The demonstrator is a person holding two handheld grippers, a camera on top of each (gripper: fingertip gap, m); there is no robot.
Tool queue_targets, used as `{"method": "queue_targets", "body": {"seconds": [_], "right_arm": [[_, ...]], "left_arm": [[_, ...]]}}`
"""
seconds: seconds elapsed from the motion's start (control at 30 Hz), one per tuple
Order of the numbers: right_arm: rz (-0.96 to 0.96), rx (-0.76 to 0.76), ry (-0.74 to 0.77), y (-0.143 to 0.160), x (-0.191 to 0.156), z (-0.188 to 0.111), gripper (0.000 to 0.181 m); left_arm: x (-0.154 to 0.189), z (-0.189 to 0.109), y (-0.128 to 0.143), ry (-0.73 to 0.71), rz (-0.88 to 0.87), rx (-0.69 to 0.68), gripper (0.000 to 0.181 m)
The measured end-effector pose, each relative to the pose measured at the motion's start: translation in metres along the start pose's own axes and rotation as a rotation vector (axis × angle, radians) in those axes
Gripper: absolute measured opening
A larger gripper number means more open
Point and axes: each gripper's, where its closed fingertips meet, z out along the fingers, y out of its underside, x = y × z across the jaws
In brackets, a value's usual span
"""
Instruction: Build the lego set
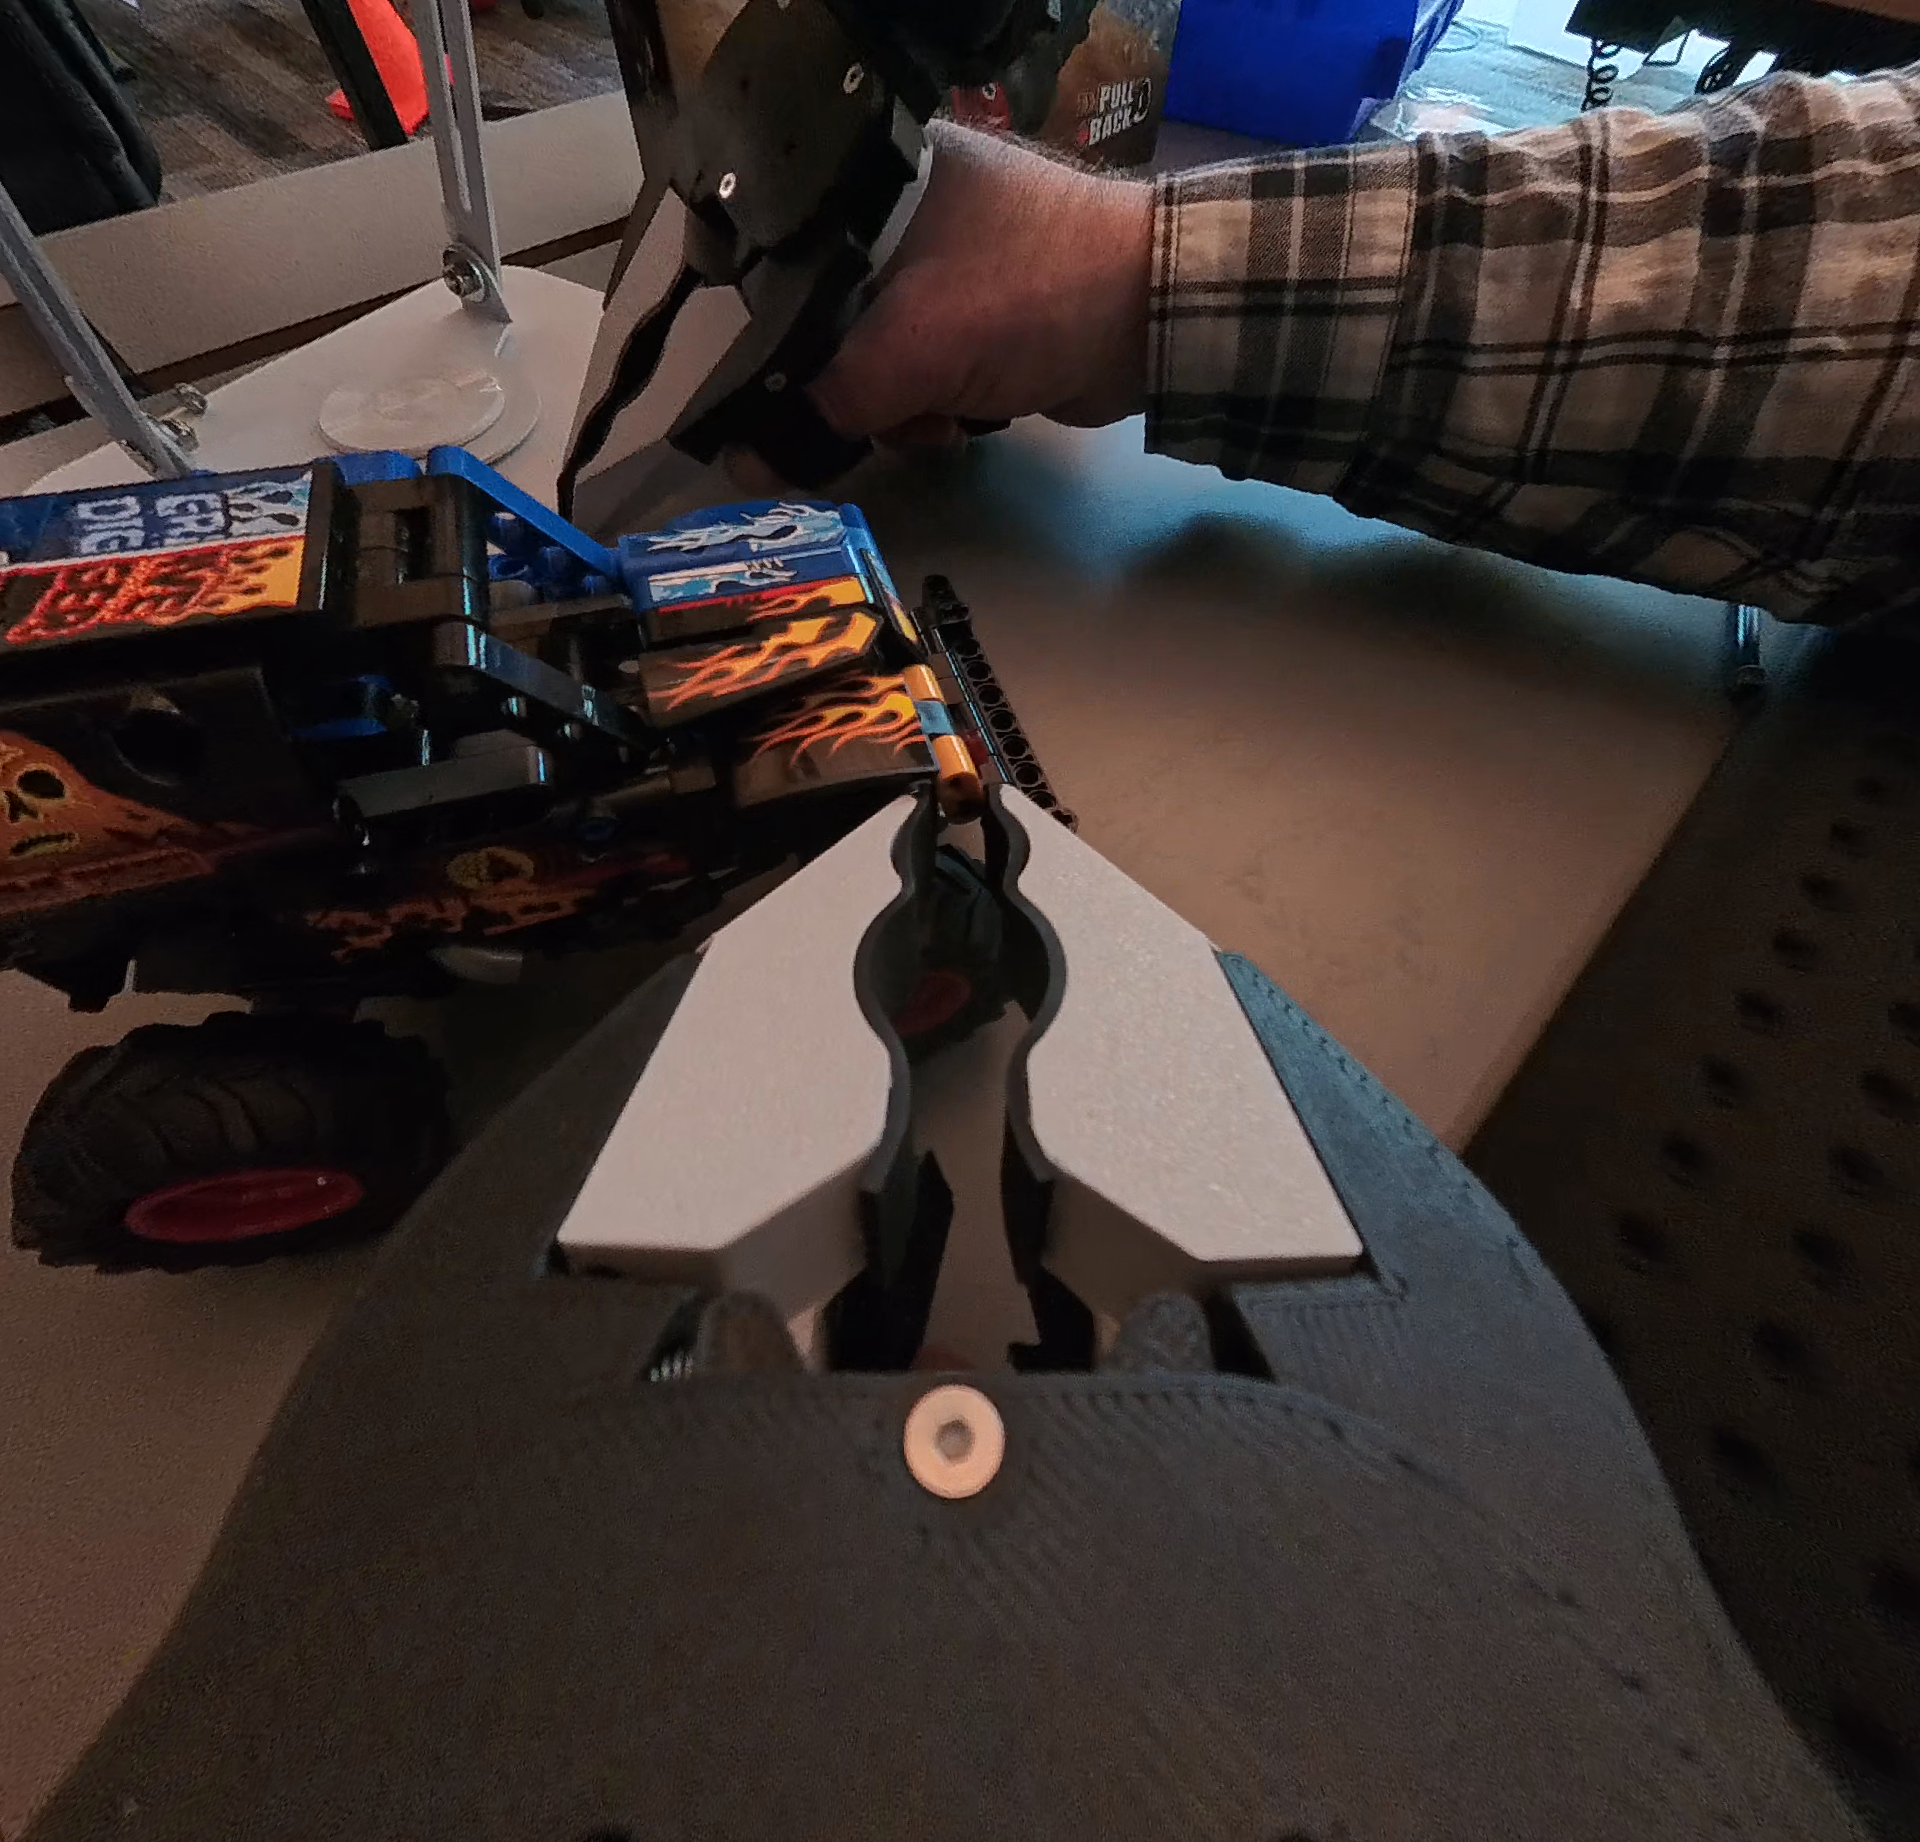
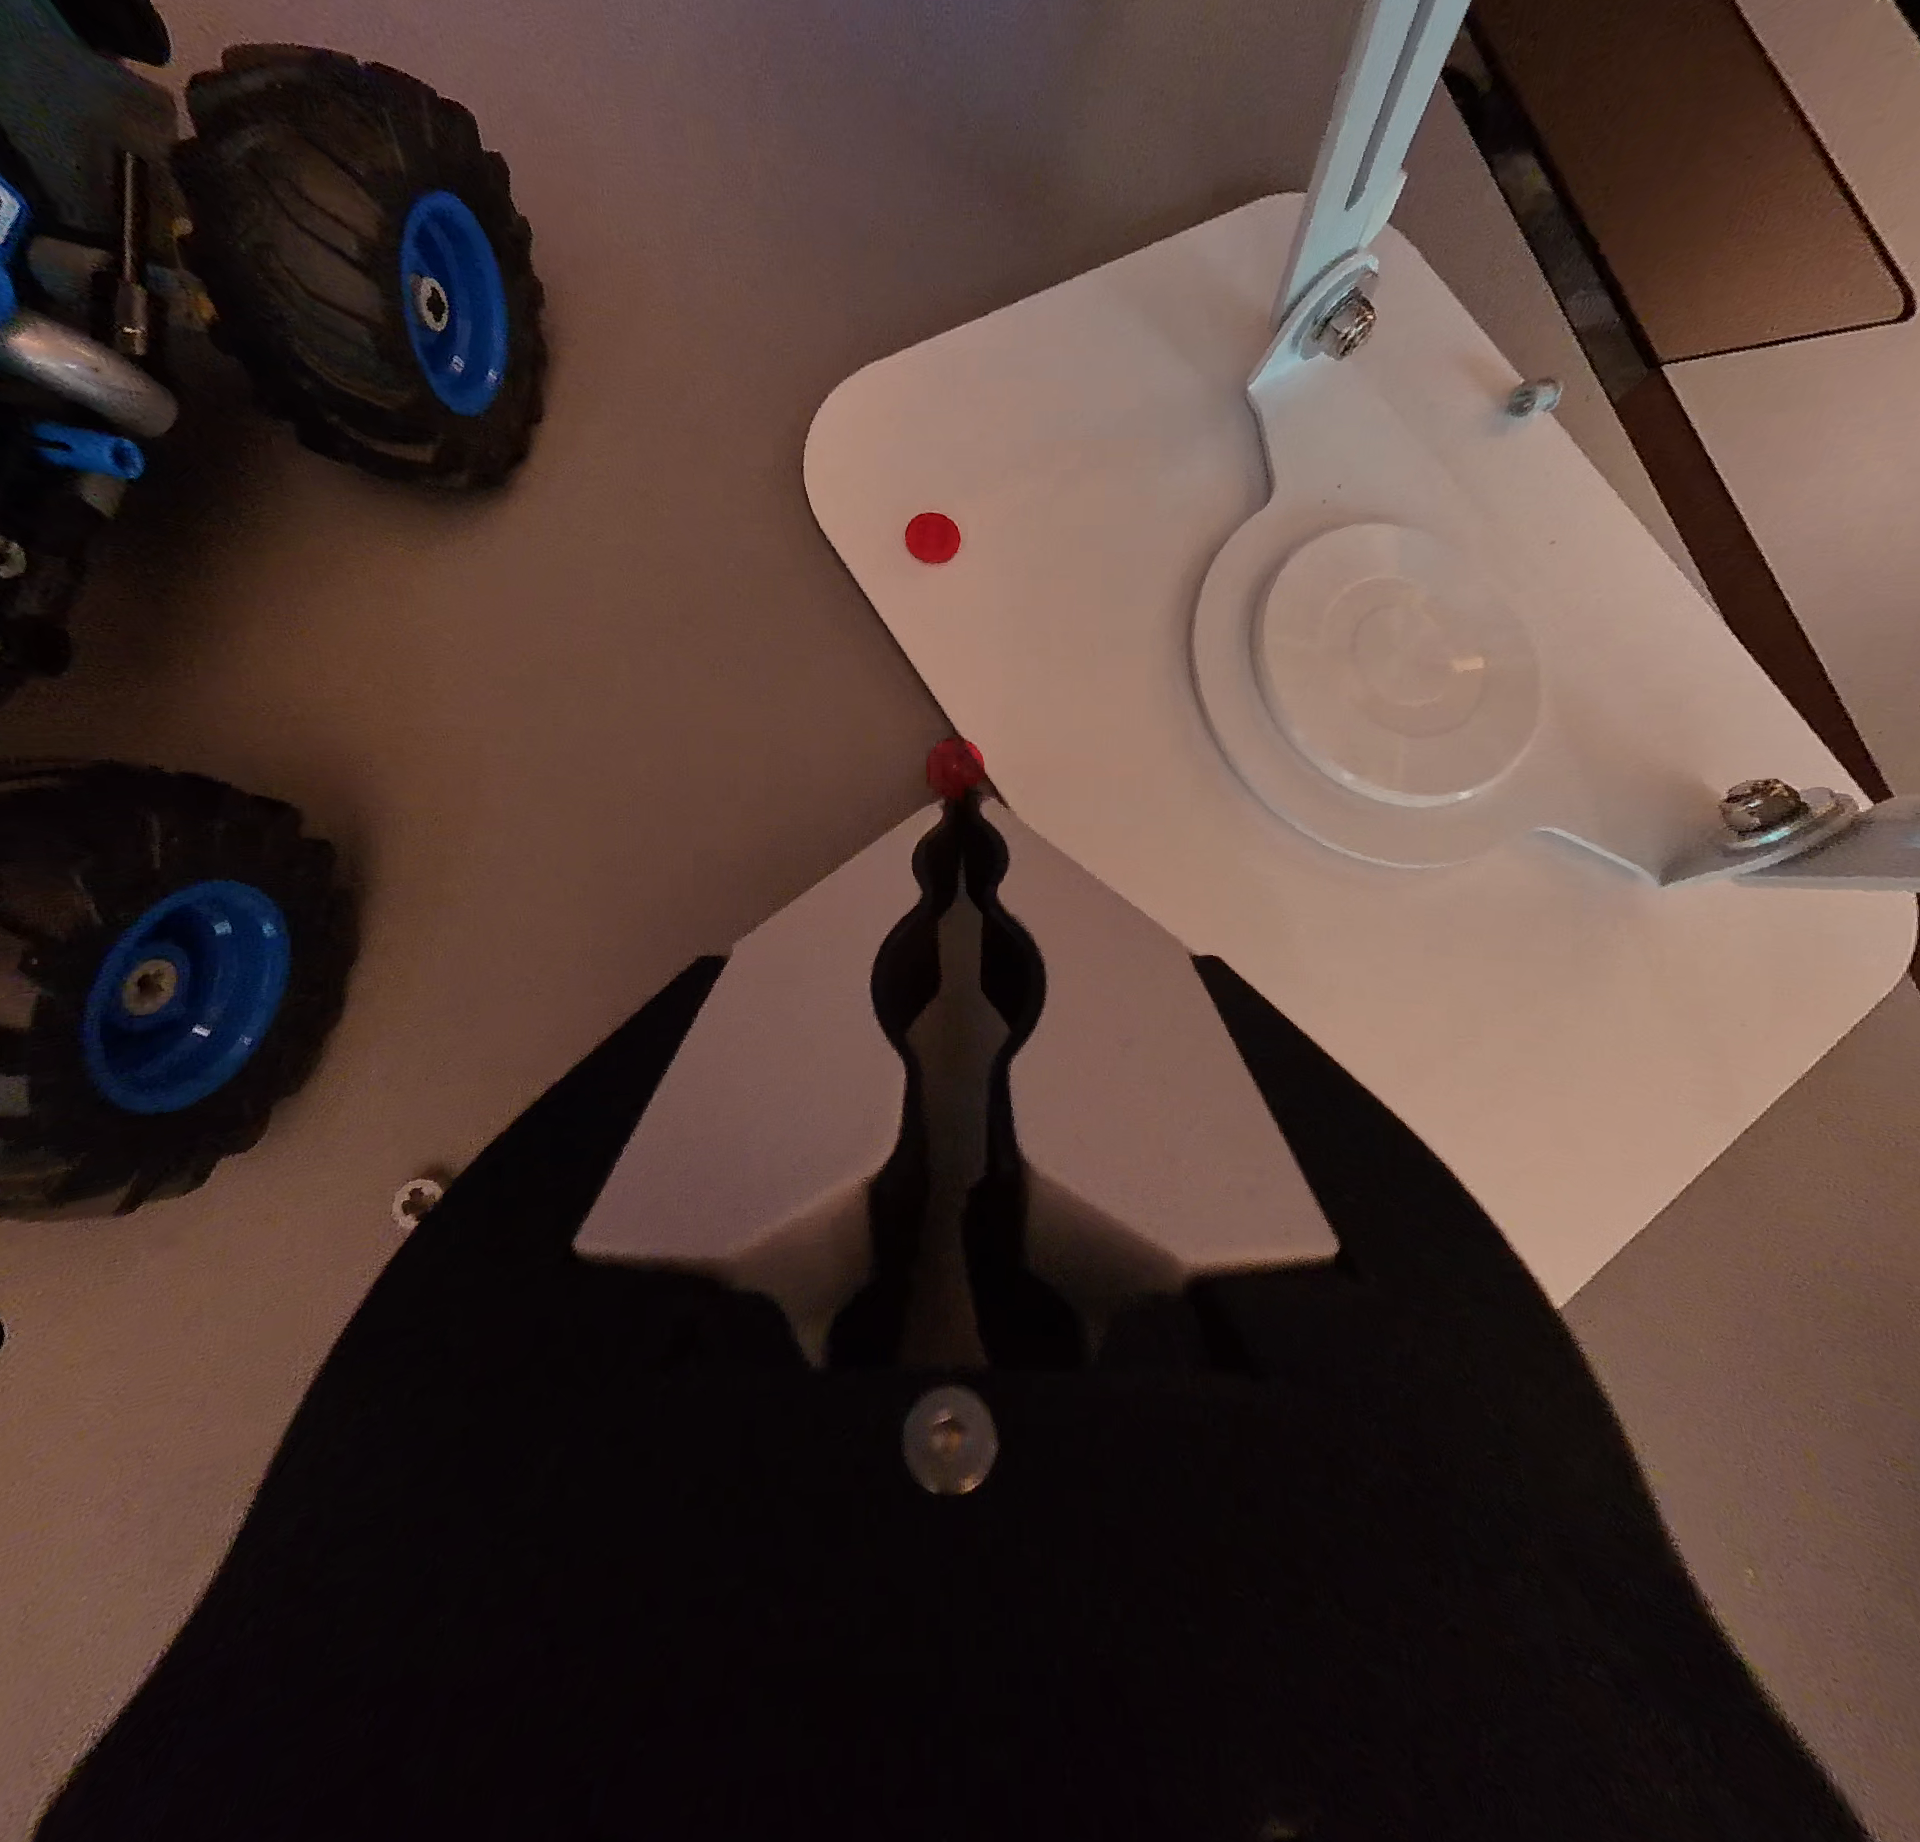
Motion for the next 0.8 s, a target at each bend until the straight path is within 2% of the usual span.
{"method": "queue_targets", "body": {"seconds": [0.23, 0.3, 0.37, 0.4, 0.6, 0.77, 0.8], "right_arm": [[0.021, -0.022, -0.089, 0.005, -0.009, -0.007, 0.0], [0.024, 0.02, -0.07, -0.001, -0.005, -0.012, 0.0], [0.045, 0.051, -0.048, -0.007, 0.001, -0.013, 0.013], [0.038, 0.052, -0.044, -0.009, 0.002, -0.011, 0.014], [-0.005, 0.023, -0.045, -0.009, -0.002, 0.004, 0.008], [0.01, 0.018, -0.053, -0.008, -0.002, 0.003, 0.006], [0.015, 0.019, -0.06, -0.007, -0.003, 0.002, 0.002]], "left_arm": [[0.0, 0.0, 0.0, -0.006, 0.006, 0.001, 0.008], [-0.001, 0.001, 0.0, -0.004, 0.003, 0.002, 0.008], [-0.001, 0.001, 0.0, -0.002, 0.001, 0.0, 0.009], [-0.001, 0.002, 0.001, -0.002, 0.001, -0.002, 0.009], [-0.001, 0.002, 0.001, -0.006, 0.003, 0.0, 0.01], [-0.002, 0.002, 0.001, -0.006, 0.001, 0.0, 0.01], [-0.002, 0.002, 0.001, -0.006, 0.001, 0.0, 0.011]]}}
